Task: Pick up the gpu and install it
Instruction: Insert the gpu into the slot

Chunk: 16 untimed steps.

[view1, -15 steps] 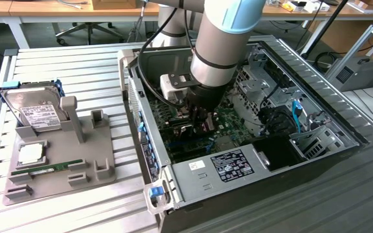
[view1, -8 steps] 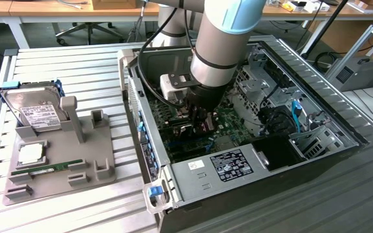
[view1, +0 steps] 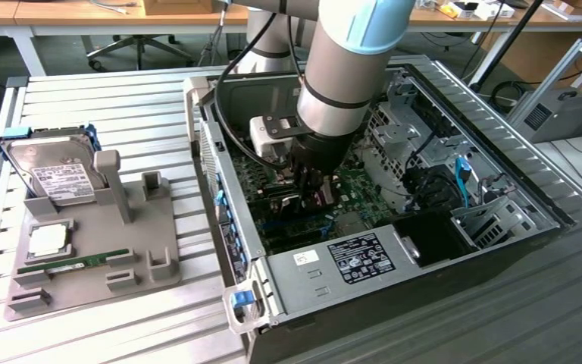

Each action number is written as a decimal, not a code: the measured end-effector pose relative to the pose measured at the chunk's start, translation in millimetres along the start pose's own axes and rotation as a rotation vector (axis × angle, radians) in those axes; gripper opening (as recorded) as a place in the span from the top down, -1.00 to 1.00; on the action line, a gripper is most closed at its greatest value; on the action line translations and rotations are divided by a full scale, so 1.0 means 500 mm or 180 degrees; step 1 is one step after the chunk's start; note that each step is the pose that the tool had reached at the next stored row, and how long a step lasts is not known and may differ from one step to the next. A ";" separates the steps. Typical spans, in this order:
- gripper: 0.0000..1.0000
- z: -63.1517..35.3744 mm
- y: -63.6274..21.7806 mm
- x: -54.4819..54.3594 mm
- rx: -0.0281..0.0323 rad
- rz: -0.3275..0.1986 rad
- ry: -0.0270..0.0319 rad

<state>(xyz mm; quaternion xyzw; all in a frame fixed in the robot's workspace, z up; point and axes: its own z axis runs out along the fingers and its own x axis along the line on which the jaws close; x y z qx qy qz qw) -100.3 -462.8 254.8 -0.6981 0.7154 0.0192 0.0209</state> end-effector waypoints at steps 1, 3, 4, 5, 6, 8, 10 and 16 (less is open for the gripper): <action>0.47 0.000 0.000 0.000 0.0000 0.0000 0.0000; 0.47 0.000 0.000 0.000 0.0000 0.0000 0.0001; 0.47 0.001 0.000 0.000 0.0000 0.0000 0.0001; 0.47 0.001 0.000 0.000 0.0000 0.0000 0.0001; 0.47 0.001 0.000 0.000 -0.0001 0.0000 0.0001; 0.47 0.001 0.000 0.000 0.0000 0.0000 0.0001; 0.47 0.002 0.000 0.000 0.0000 0.0000 0.0001; 0.47 0.003 0.000 0.000 0.0000 0.0000 0.0001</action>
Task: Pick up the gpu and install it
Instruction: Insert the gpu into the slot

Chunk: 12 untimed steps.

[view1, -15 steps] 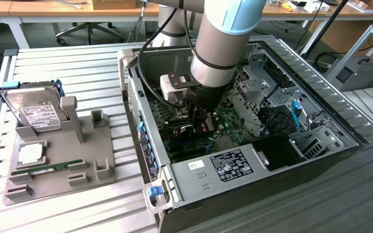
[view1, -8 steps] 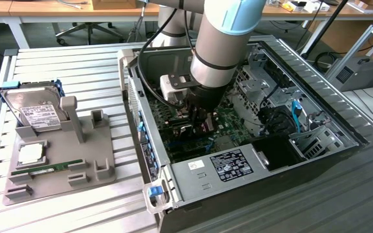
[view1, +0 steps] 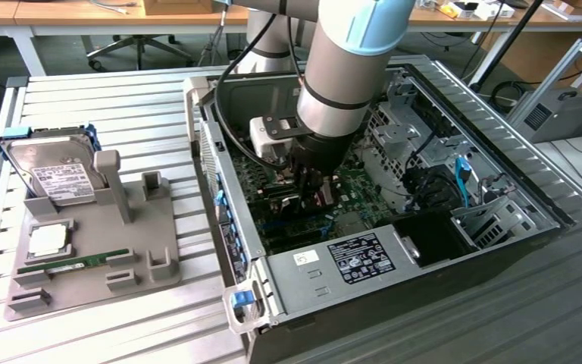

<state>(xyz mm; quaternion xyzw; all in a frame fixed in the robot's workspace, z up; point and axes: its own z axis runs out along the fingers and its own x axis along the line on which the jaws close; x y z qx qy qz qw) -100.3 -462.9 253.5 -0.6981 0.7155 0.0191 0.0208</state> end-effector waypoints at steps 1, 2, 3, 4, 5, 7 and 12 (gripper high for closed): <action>0.47 0.000 0.000 0.000 0.0000 0.0000 0.0000; 0.47 0.000 0.000 0.000 0.0000 0.0000 0.0000; 0.47 0.000 0.000 0.000 0.0000 0.0000 0.0000; 0.47 0.000 0.000 0.000 0.0000 0.0000 0.0000; 0.47 0.000 0.000 0.000 0.0000 0.0000 0.0000; 0.47 0.000 0.000 0.000 0.0000 0.0000 0.0000; 0.47 0.000 0.000 0.000 0.0000 0.0000 0.0000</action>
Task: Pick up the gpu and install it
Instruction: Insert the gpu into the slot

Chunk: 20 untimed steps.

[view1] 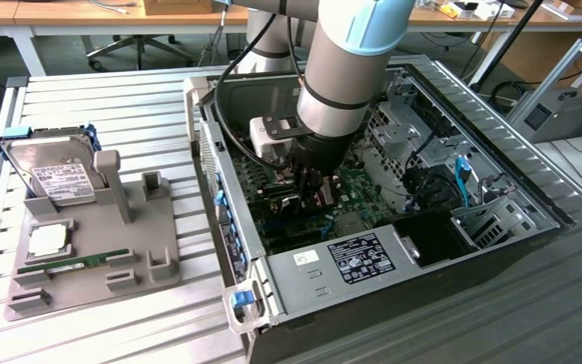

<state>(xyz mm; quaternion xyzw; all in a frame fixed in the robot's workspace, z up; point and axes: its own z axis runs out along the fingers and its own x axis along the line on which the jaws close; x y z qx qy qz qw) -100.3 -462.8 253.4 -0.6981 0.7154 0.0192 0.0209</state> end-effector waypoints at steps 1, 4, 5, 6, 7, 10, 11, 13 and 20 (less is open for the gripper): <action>0.47 0.000 0.000 0.000 0.0000 0.0000 0.0001; 0.47 0.001 0.000 0.000 -0.0001 0.0000 0.0001; 0.47 0.001 0.000 0.000 0.0000 0.0000 0.0000; 0.47 0.001 0.000 0.000 0.0000 0.0000 0.0000; 0.47 0.001 0.000 0.000 0.0000 0.0000 0.0000; 0.47 0.002 0.000 0.000 0.0000 0.0000 0.0001; 0.47 0.002 0.000 0.000 0.0000 0.0000 0.0000; 0.47 0.003 0.000 0.000 0.0000 0.0000 0.0000; 0.47 0.004 0.000 0.000 0.0000 0.0004 0.0000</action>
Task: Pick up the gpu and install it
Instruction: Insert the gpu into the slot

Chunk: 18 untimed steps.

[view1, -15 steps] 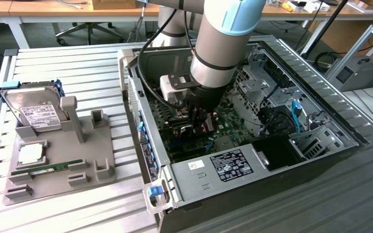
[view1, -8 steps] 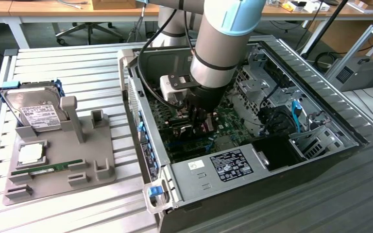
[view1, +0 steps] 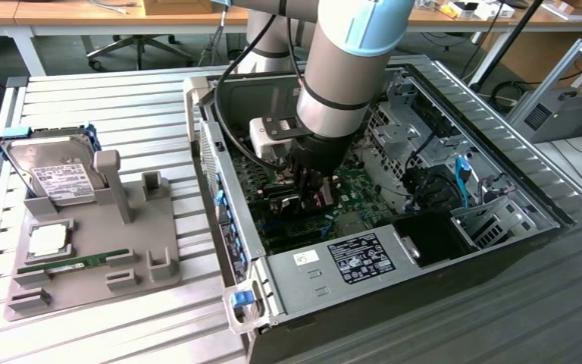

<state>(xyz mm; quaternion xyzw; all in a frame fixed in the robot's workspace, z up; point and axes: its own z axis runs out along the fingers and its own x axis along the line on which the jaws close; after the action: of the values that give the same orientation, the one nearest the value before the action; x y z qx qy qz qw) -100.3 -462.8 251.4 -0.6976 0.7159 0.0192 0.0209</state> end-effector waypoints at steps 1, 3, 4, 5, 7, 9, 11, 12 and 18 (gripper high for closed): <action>0.47 0.000 0.000 0.000 0.0000 0.0000 0.0000; 0.47 0.000 0.000 0.000 0.0000 0.0000 0.0001; 0.47 0.000 0.000 0.000 0.0000 0.0000 0.0001; 0.47 0.000 0.000 0.000 0.0000 0.0000 0.0001; 0.47 0.001 0.000 0.000 0.0000 0.0000 0.0000; 0.47 0.001 0.000 0.000 0.0000 0.0000 0.0000; 0.47 0.001 0.000 0.000 0.0000 0.0000 0.0000; 0.47 0.001 0.000 0.000 0.0000 0.0000 0.0000; 0.47 0.002 0.000 0.000 0.0001 0.0000 -0.0002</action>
<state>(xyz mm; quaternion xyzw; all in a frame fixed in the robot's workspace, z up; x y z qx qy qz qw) -100.3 -462.8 250.5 -0.6976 0.7159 0.0192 0.0212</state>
